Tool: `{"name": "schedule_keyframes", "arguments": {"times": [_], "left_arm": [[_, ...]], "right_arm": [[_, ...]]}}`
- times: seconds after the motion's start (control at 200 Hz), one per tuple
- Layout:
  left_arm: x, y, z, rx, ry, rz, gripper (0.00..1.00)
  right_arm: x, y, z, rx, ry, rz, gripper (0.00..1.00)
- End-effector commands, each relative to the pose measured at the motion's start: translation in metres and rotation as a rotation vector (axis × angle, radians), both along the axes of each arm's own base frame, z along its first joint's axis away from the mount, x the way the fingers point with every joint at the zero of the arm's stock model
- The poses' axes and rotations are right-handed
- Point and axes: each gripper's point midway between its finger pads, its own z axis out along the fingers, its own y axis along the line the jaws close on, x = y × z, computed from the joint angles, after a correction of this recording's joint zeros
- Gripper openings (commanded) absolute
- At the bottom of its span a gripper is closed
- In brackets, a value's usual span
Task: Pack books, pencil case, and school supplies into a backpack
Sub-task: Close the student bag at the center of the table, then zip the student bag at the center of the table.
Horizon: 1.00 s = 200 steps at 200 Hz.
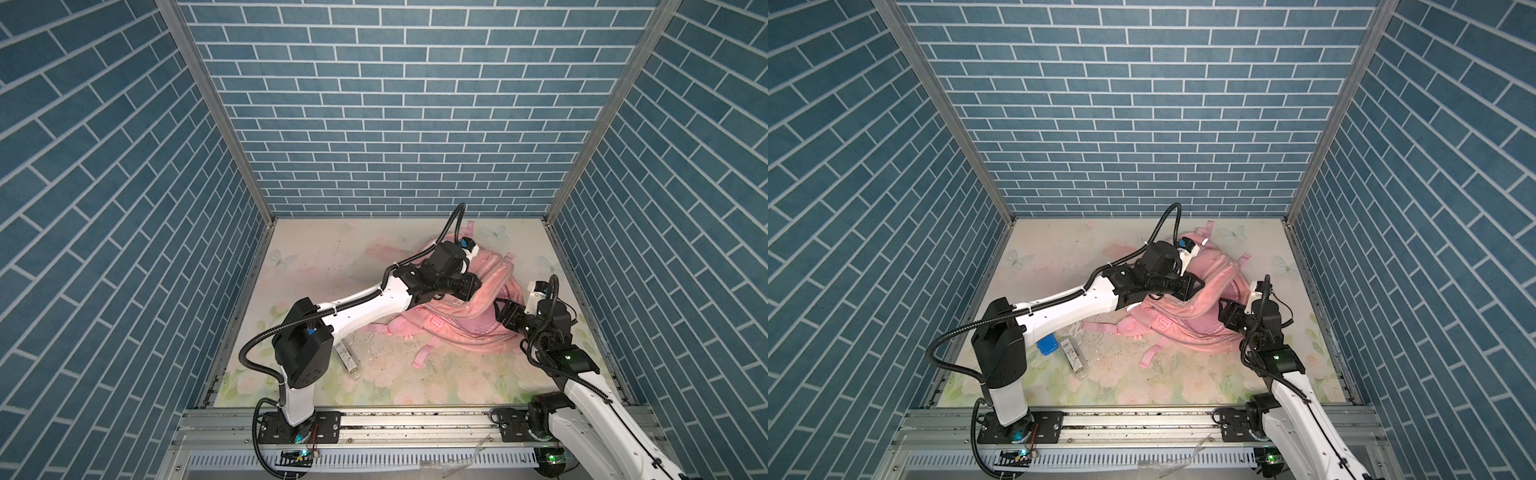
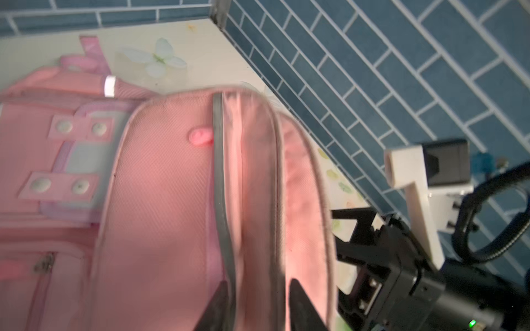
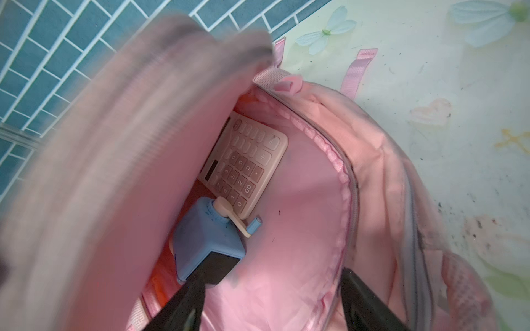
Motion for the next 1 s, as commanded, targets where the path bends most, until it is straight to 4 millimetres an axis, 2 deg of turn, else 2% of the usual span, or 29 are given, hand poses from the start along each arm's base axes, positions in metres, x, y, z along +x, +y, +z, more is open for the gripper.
{"name": "schedule_keyframes", "arguments": {"times": [0.0,0.085,0.19,0.27,0.355,0.445,0.555,0.62,0.785,0.875,0.995], "left_arm": [[0.011,0.012,0.028,0.084,-0.2,-0.047,0.56],[0.02,0.035,0.032,0.18,-0.318,-0.084,0.62],[0.033,0.07,0.034,0.229,-0.425,-0.127,0.64],[0.045,0.1,0.02,0.278,-0.476,-0.14,0.63],[0.042,0.119,-0.007,0.373,-0.541,-0.228,0.63],[0.029,0.129,-0.043,0.481,-0.639,-0.368,0.63],[0.012,0.134,-0.07,0.534,-0.805,-0.539,0.63],[0.018,0.139,-0.078,0.569,-0.871,-0.55,0.63],[0.042,0.154,-0.104,0.689,-0.908,-0.568,0.63],[0.044,0.154,-0.111,0.693,-0.963,-0.569,0.63],[0.038,0.155,-0.138,0.745,-0.985,-0.622,0.64]], "right_arm": [[-0.014,-0.001,-0.019,0.087,0.118,-0.046,0.77],[-0.023,-0.003,-0.031,0.118,0.178,-0.084,0.77],[-0.033,-0.009,-0.042,0.145,0.219,-0.136,0.76],[-0.042,-0.024,-0.042,0.117,0.231,-0.208,0.75],[-0.053,-0.041,-0.036,0.058,0.227,-0.274,0.76],[-0.058,-0.046,-0.028,0.046,0.209,-0.286,0.76],[-0.051,-0.034,-0.026,0.064,0.183,-0.214,0.73],[-0.046,-0.026,-0.031,0.078,0.201,-0.18,0.72],[-0.029,0.009,-0.036,0.172,0.205,-0.028,0.71],[-0.022,0.018,-0.038,0.205,0.213,0.002,0.7],[-0.018,0.022,-0.049,0.206,0.251,0.018,0.67]]}}
